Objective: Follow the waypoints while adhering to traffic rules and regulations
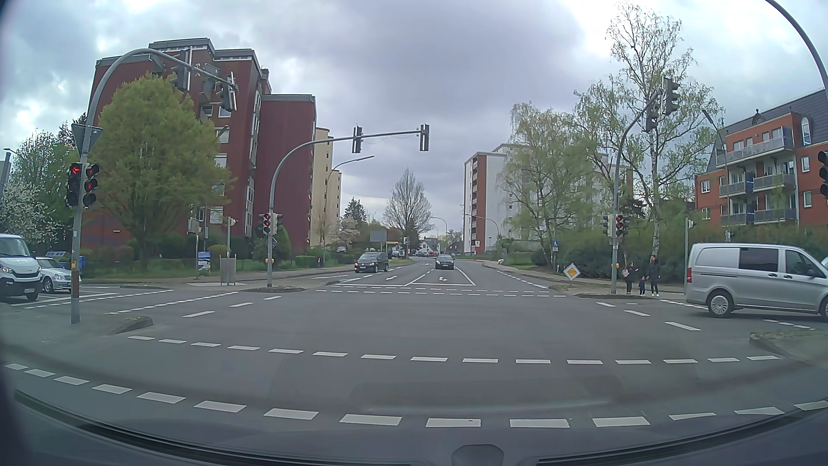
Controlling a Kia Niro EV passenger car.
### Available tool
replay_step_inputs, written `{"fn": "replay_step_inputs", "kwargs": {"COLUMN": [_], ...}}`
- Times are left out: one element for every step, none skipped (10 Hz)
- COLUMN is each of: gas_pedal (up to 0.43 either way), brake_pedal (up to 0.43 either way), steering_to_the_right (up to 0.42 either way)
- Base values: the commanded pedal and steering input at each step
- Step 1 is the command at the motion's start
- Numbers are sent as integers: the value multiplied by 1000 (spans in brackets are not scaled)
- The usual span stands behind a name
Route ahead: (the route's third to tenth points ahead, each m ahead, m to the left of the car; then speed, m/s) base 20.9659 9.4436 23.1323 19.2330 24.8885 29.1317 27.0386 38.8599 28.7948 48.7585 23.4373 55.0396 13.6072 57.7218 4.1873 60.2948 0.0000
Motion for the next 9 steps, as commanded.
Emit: {"fn": "replay_step_inputs", "kwargs": {"gas_pedal": [0,0,0,0,0,0,0,0,0], "brake_pedal": [287,287,287,287,287,287,287,287,287], "steering_to_the_right": [-10,-10,-10,-10,-10,-10,-10,-10,-10]}}
